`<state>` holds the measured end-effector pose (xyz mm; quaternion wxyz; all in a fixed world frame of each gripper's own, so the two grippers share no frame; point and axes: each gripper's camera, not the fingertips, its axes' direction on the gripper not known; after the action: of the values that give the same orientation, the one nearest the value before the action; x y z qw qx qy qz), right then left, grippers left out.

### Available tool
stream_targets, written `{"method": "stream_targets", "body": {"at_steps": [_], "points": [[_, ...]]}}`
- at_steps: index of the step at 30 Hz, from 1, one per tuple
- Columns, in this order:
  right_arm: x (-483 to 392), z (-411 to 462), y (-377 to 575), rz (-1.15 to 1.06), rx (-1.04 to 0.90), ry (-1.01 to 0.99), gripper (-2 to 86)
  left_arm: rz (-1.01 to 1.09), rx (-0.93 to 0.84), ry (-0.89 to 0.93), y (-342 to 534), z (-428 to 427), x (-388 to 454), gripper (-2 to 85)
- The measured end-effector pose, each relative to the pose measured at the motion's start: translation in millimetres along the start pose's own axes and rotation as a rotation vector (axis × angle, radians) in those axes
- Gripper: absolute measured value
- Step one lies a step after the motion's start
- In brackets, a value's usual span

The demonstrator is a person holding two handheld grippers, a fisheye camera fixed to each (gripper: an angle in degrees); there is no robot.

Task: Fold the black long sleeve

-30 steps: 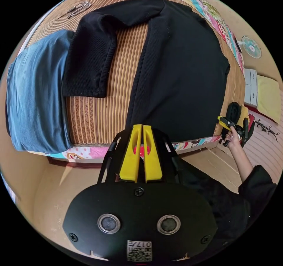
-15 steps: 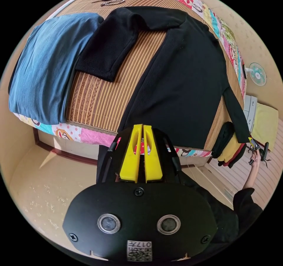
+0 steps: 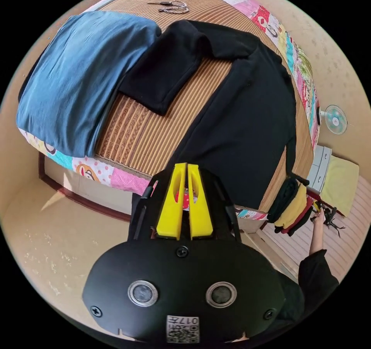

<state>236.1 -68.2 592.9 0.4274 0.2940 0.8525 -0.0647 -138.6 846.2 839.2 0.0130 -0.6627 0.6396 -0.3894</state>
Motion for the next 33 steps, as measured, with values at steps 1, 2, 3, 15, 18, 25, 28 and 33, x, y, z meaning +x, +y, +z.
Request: {"method": "stream_targets", "body": {"at_steps": [1,2,3,15,18,25,28,33], "points": [[-2.0,-9.2,14.7,-0.028,0.014,-0.077,0.8,-0.035,0.042,0.043,-6.0,-13.2,-12.5,-0.2],[-4.4,-13.5,23.5,-0.047,0.018,-0.109,0.7,-0.072,0.079,0.087,-12.0,-25.3,-25.6,0.2],[-11.7,-20.3,42.1,-0.088,0.024,-0.142,0.6,-0.095,0.098,0.104,-14.9,-31.2,-32.4,0.3],[-97.3,-12.7,199.6,-0.346,-0.137,-0.285,0.4,-0.492,0.086,0.172,-60.7,-23.5,-116.7,8.9],[-118.1,-24.1,212.3,-0.460,-0.142,-0.213,0.5,-0.564,0.089,0.187,-59.8,-13.7,-124.7,10.2],[-194.0,-38.1,245.5,-0.801,-0.193,-0.304,0.7,-0.532,0.083,0.145,-42.0,-22.8,-129.1,3.5],[-245.5,-29.1,287.5,-0.954,-0.191,-0.328,1.0,-0.463,0.112,0.229,-24.9,-43.8,-125.6,1.8],[-329.5,-25.3,385.7,-1.363,-0.130,-0.360,2.7,-0.338,0.202,0.417,14.2,-110.4,-119.3,1.0]]}}
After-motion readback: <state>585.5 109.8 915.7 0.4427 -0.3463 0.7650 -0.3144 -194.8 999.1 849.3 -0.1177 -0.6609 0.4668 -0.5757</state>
